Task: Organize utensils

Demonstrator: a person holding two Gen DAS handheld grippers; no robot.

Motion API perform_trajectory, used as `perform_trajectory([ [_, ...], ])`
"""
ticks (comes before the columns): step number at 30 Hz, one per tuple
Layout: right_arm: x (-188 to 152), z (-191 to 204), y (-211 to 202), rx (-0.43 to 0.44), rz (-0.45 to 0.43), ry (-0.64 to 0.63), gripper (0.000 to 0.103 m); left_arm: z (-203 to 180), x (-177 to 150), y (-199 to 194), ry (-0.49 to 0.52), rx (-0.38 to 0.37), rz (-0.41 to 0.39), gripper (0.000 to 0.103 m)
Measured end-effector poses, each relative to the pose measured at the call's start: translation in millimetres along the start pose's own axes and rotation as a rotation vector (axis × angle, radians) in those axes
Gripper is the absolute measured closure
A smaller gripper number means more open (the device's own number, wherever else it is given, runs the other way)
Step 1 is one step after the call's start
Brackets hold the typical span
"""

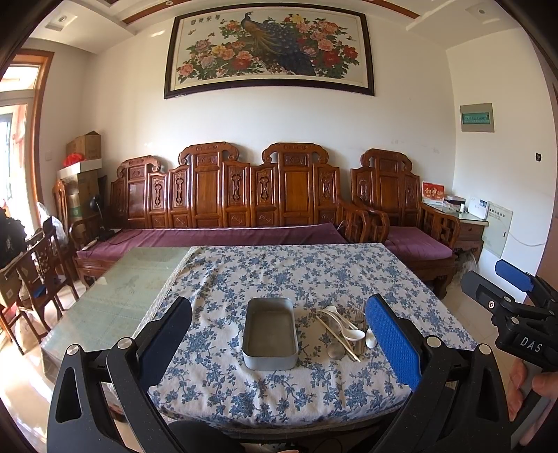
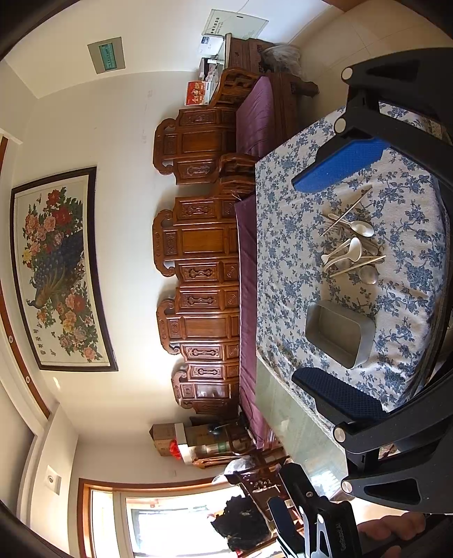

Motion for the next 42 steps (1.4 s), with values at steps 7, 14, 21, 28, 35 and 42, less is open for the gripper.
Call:
perform_trajectory([
  [7,2.4,1.5,-1.4,0.004,0.000,0.004,0.002,-1.2,0.2,-0.4,-0.001,-0.004,0.001,0.006],
  [14,4.1,1.5,-2.4,0.002,0.000,0.002,0.002,-1.5,0.7,-0.4,-0.001,-0.006,0.007,0.006],
  [21,0.8,-4.0,7.6,0.007,0.018,0.002,0.002,-0.1,-6.1,6.6,-0.002,-0.014,0.031,0.006],
  [28,-24.4,-18.1,31.4,0.028,0.072,-0.028,0.006,-11.4,-29.9,48.5,0.020,-0.043,0.134,0.006],
  [35,-62.7,-45.3,72.4,0.013,0.195,-0.072,0.023,-29.9,-57.8,90.7,0.041,-0.091,0.228,0.006],
  [42,-98.6,-75.9,118.9,0.036,0.305,-0.071,0.029,-49.9,-75.8,134.4,0.071,-0.130,0.303,0.006],
])
Point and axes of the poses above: each gripper's, at about its wrist camera, not at the fingertips, and y roughly the way its jaws point, z to its left, x to its top, the point moved 10 cm from there along y, roughly the way its jaws point, and after that the axes turned 1 degree about -z, right-handed, at the moved point
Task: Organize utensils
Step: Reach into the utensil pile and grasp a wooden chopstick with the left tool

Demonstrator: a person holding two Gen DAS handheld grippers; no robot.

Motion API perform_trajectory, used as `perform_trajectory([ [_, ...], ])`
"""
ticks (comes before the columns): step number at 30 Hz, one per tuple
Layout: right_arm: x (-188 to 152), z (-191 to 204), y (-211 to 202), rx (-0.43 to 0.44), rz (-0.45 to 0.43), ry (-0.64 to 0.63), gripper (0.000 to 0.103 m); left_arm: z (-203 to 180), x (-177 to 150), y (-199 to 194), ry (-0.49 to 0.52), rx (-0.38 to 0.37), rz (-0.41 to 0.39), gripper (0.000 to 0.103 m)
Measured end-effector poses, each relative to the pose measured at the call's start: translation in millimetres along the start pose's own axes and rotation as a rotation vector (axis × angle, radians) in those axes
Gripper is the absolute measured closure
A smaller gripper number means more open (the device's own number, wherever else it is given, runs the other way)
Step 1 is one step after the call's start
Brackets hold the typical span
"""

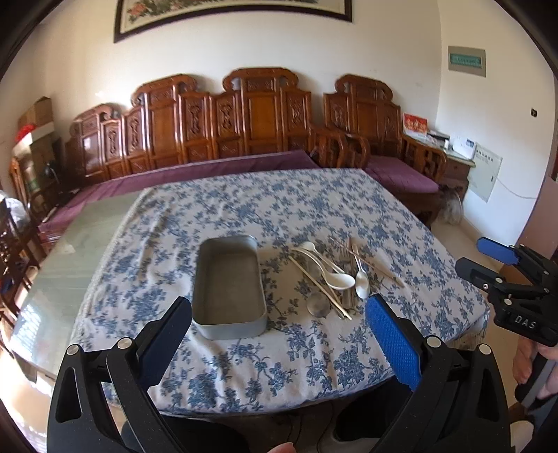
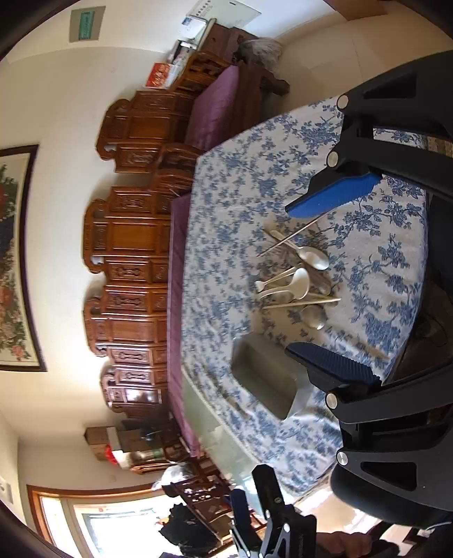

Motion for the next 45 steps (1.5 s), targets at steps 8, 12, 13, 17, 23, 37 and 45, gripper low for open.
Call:
perform_trajectory([
  [8,-21.9,-31.6,60.6,0.005,0.128,-0.031,0.042,-14.9,2.5,54.7,0.007,-0.061,0.065,0.007],
  [12,-29.0,-47.8,83.9,-0.004,0.164,-0.027,0.046,-29.0,-3.3,84.3,0.008,-0.109,0.112,0.014],
  [13,-31.8,-52.6,90.4,-0.005,0.172,-0.021,0.046,-33.3,-6.3,93.3,0.004,-0.122,0.131,0.018],
  [17,-41.3,-67.7,106.4,-0.001,0.201,0.026,0.046,-48.7,-24.6,134.5,0.012,-0.144,0.214,0.033],
  [23,-61.6,-77.6,130.5,0.019,0.247,0.073,0.046,-56.5,-41.0,187.3,0.025,-0.138,0.280,0.043],
  [37,-68.1,-83.1,154.0,0.022,0.270,0.074,0.046,-60.3,-47.6,282.3,-0.101,-0.160,0.417,0.081],
  [45,-72.6,-87.5,155.0,0.020,0.280,0.083,0.046,-55.5,-47.4,295.2,-0.176,-0.166,0.437,0.091],
])
Point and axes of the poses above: each gripper's, at about its wrist camera, not at the fingertips, and y roughly the way its jaws point, z to its left, x to its top, the point moved 10 cm from there along y, roughly the way its jaws point, and after that the axes turned 1 degree about -z, right-handed, at the moved point
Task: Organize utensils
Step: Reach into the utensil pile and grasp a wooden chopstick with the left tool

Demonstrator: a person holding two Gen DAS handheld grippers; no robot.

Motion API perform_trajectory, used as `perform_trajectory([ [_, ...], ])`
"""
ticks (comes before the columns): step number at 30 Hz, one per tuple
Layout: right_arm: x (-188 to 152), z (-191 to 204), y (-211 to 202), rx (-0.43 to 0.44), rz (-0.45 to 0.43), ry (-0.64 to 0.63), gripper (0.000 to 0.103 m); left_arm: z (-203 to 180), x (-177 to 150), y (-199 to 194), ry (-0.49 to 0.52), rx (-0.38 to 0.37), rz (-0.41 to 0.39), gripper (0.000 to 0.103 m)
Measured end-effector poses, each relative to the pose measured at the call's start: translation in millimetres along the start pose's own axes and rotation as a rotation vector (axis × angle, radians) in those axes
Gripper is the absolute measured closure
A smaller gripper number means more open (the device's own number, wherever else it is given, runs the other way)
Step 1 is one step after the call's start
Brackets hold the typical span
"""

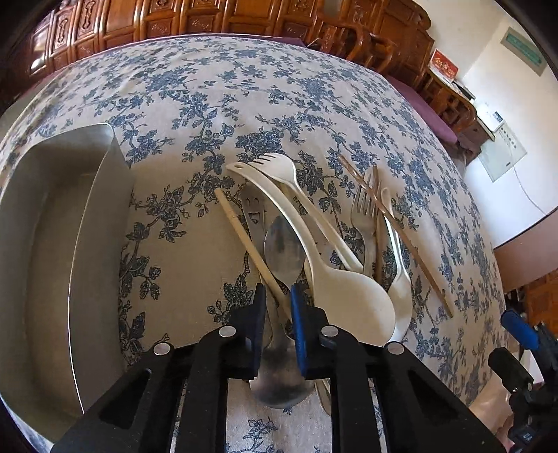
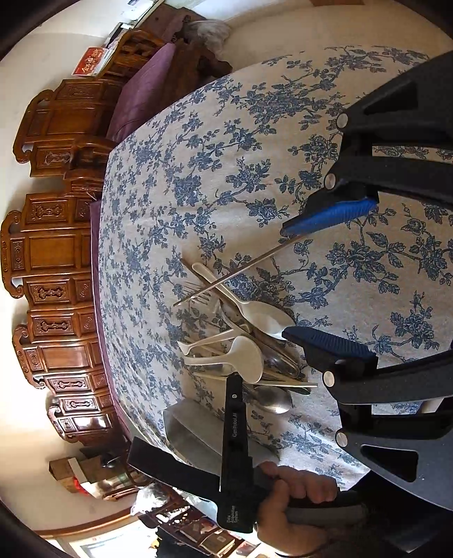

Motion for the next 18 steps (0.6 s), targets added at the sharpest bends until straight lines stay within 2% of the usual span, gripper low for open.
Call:
perform_trajectory([
  [1,-0.4,-0.1,0.2,0.001,0.001,0.001,0.046,0.2,-0.6,-0.8,0.000,0.003,-0.002,0.092],
  [3,-0.9,0.9,-0.1,0.002,0.001,0.000,0.046,-0.8,0.2,-3.6,0.000,-0.008,-0.006,0.103],
  [13,0.7,3.0,-2.4,0.002,-0.002,-0.006,0.046,4.7,-2.7,-11.6,-0.017,-0.003,-0.002,0.103],
  [18,-0.1,2.8,-3.1,-0.003,-0.006,-0.013,0.046,-9.2,-2.4,-14.8,0.002,-0.047,0.007,0.102],
])
Point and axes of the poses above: each gripper's, at about its wrist camera, not at the fingertips, and y roughly the way its jaws point, z to its left, x to its top, the point moved 10 cm from there along y, roughly the way its jaws point, and after that the axes turned 1 degree about -z, right-handed, at the moved point
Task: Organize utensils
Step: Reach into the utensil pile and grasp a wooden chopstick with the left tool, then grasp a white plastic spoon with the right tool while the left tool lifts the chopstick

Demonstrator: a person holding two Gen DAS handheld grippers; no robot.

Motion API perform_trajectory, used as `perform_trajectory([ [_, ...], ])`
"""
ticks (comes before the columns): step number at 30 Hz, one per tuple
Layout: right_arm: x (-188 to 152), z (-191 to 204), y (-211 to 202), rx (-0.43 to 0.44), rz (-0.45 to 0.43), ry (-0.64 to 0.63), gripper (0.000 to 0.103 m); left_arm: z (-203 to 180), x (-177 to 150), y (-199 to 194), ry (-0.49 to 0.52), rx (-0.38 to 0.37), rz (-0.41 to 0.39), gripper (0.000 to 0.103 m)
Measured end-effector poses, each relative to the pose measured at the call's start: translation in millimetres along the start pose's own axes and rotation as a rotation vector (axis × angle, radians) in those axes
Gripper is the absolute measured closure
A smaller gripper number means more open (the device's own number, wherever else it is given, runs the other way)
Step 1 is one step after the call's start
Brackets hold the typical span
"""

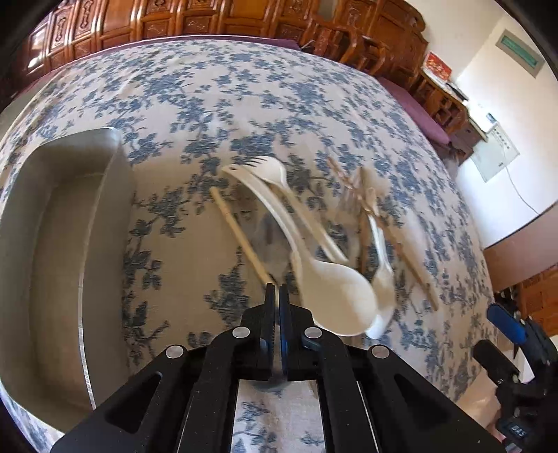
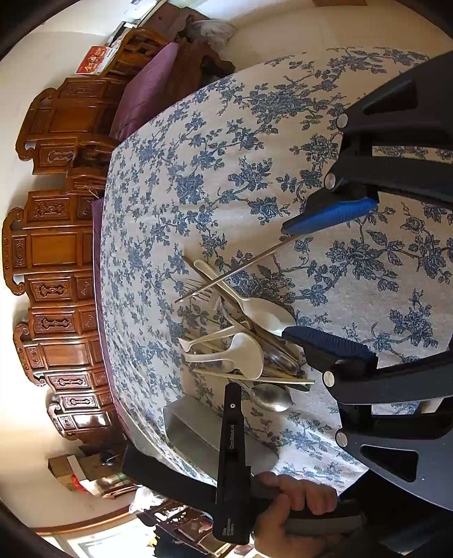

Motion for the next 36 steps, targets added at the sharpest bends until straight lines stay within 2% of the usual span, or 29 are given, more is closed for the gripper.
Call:
perform_trajectory([
  [2,-0.1,-1.9,0.8,0.000,0.004,0.005,0.046,-5.0,-7.0,8.1,0.022,0.016,0.038,0.101],
  [4,-0.7,-3.1,2.0,0.000,0.007,0.009,0.046,-6.0,-7.3,12.8,0.045,0.046,0.041,0.094],
  [5,-0.5,-3.1,2.4,0.002,0.008,0.012,0.046,-4.3,-7.2,15.1,0.047,0.067,0.051,0.093],
  [7,0.5,-1.3,3.1,0.011,0.008,0.016,0.046,-2.7,-6.8,20.3,0.028,0.062,0.079,0.092],
  [9,4.5,2.3,6.5,0.015,0.006,0.000,0.046,-1.0,-3.2,21.5,0.020,0.062,0.084,0.092],
  [11,8.6,2.5,9.8,0.010,0.000,-0.008,0.046,2.1,-2.1,20.8,-0.013,0.042,0.091,0.097],
  [16,8.8,-7.7,13.8,0.009,0.012,0.030,0.046,5.0,-8.5,17.8,-0.029,0.020,0.093,0.099],
  [27,4.9,0.9,16.1,0.007,0.019,0.003,0.046,2.6,-12.3,-30.3,-0.044,-0.045,0.006,0.099],
  [33,14.5,18.1,27.1,0.049,0.022,-0.004,0.046,3.7,-6.5,-56.5,-0.025,-0.049,-0.062,0.099],
  [36,25.5,31.6,36.8,0.084,0.021,-0.008,0.055,6.9,-1.9,-70.8,-0.004,-0.038,-0.094,0.099],
])
Point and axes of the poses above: each gripper's, at about its wrist camera, not at the fingertips, and y roughly the way its jaws point, z to its left, x to its top, the point moved 10 cm from there along y, roughly the way its jaws point, and after that the axes turned 1 degree about -z, right-handed, at the moved point
